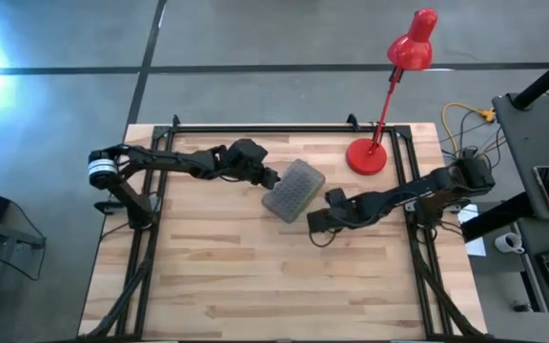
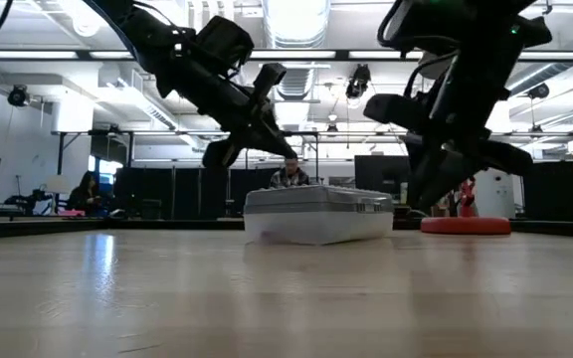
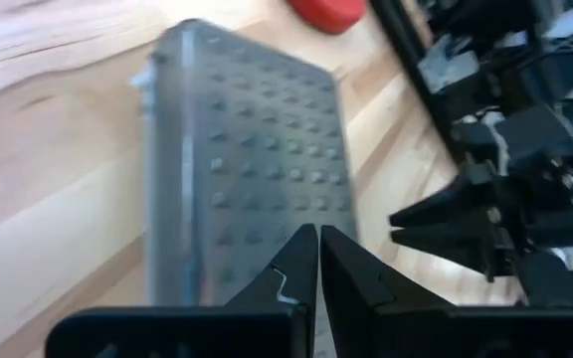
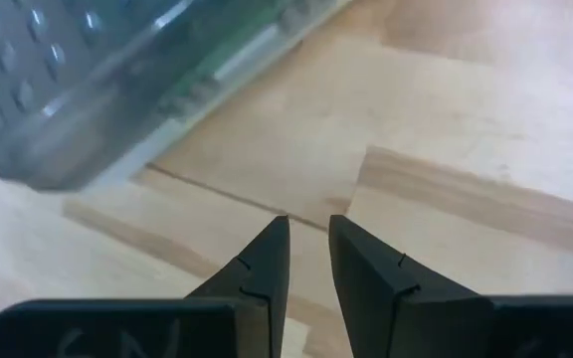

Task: Pick & place school supplies into a supply box
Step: Close the supply box, then return to Home Position

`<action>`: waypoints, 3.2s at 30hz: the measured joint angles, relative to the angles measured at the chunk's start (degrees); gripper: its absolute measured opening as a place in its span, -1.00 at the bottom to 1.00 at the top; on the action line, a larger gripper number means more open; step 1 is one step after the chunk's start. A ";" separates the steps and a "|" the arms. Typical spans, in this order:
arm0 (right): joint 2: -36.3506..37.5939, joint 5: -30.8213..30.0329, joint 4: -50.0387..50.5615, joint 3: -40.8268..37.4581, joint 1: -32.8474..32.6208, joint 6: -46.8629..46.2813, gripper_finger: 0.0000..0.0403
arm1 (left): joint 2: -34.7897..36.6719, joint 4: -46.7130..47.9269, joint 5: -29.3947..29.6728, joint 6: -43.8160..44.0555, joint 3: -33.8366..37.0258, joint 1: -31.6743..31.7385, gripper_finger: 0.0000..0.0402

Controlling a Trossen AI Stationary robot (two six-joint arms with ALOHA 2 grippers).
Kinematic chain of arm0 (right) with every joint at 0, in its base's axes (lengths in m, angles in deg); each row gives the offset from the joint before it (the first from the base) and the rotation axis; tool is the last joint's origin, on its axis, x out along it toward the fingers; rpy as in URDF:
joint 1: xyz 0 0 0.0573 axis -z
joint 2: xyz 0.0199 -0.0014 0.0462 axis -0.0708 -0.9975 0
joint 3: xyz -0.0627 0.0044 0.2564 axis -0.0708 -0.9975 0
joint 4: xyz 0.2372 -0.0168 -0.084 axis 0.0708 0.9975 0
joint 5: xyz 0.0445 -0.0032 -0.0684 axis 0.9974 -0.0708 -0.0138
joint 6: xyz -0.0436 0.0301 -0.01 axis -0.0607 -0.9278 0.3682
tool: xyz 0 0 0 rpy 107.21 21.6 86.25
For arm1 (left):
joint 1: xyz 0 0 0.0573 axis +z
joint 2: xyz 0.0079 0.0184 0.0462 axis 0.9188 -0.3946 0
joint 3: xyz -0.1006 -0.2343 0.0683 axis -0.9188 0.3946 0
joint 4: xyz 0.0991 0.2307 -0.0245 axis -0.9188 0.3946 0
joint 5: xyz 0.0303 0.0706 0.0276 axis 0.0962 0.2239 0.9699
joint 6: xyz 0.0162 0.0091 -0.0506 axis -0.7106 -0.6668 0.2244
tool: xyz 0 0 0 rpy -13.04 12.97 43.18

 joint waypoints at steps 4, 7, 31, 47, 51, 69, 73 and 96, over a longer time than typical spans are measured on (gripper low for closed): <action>1.88 0.01 -0.19 -0.34 2.19 -0.46 -0.66 | -3.66 -4.09 0.10 0.02 -1.37 -0.68 -0.99; 2.95 0.40 -2.23 -0.34 4.19 -0.37 -0.66 | -8.22 -3.61 0.26 0.04 -4.14 -1.27 -0.99; -3.81 6.33 -34.91 -7.45 6.87 -11.99 -0.66 | -4.95 16.89 6.14 -7.22 -4.14 -2.97 -0.99; -10.71 6.04 -44.60 -5.78 7.25 -13.03 -0.66 | -4.51 16.24 6.05 -5.55 -1.68 -4.89 -0.99; -10.74 5.32 -44.37 -5.77 7.69 -13.34 -0.66 | -4.50 16.22 5.96 -5.53 -1.78 -4.94 -0.99; -7.44 2.93 -33.94 -5.30 5.55 -10.02 -0.66 | 0.62 16.12 6.41 -6.06 -1.61 -6.68 -0.99; -1.38 -4.50 -27.09 -5.30 0.24 -8.79 -0.66 | 7.15 14.98 7.31 -9.42 -1.66 -6.77 -0.99; 31.20 5.04 -63.47 -21.84 -11.11 39.95 -0.66 | 48.53 -22.03 9.01 -20.27 24.06 -22.27 -0.99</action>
